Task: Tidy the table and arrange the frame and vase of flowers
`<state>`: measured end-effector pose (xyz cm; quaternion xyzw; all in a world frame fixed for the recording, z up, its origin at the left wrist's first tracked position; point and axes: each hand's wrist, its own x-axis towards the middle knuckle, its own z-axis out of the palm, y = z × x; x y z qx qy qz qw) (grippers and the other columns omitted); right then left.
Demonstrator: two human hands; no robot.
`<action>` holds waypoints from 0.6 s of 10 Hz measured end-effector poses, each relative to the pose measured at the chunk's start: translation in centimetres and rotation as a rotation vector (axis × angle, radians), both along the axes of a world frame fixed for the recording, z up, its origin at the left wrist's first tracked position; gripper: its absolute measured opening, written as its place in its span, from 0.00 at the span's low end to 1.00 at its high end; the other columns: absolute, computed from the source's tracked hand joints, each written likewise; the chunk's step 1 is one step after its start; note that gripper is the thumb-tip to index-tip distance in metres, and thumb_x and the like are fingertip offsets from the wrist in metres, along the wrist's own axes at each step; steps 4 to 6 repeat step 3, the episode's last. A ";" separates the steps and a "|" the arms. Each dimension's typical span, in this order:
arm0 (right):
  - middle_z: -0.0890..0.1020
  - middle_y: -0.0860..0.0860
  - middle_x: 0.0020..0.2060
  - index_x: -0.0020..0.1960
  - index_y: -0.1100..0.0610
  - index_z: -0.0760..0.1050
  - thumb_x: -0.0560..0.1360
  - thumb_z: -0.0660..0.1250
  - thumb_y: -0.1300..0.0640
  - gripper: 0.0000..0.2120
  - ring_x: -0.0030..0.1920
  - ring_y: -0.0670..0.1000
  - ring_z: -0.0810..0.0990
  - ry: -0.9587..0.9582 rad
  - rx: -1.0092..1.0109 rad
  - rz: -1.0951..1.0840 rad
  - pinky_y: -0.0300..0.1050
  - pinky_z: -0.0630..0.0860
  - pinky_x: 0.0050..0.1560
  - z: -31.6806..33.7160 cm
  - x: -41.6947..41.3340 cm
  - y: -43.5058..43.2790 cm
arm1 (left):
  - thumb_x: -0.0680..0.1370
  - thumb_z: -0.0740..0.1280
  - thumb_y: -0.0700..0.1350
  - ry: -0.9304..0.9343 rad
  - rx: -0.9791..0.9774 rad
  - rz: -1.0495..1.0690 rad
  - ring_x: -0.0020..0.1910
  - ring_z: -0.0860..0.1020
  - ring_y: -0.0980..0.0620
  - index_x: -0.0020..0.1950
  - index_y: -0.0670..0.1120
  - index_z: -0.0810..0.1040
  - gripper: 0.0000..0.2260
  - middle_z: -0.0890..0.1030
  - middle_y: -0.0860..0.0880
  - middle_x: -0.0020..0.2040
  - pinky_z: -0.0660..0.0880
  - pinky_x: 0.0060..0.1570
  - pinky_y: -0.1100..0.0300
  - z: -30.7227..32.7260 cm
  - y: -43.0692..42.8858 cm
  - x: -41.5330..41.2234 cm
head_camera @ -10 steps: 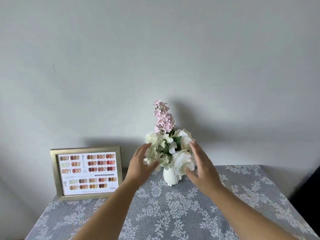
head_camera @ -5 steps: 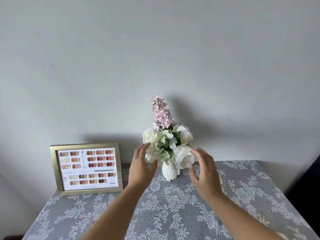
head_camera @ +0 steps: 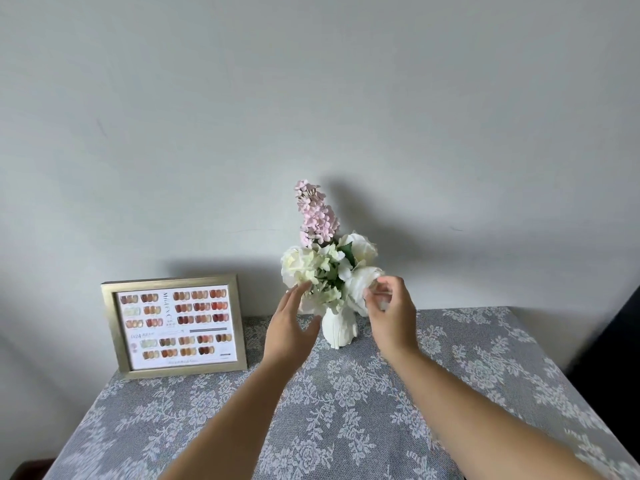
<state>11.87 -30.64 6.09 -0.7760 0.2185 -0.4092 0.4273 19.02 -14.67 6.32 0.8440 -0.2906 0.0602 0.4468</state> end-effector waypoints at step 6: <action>0.76 0.47 0.44 0.51 0.54 0.70 0.72 0.66 0.54 0.10 0.44 0.45 0.76 0.119 -0.098 -0.001 0.42 0.78 0.44 -3.1 -3.5 0.1 | 0.72 0.69 0.44 -0.025 0.000 0.101 0.63 0.71 0.51 0.69 0.54 0.63 0.27 0.66 0.51 0.68 0.69 0.63 0.55 -2.3 1.2 -1.9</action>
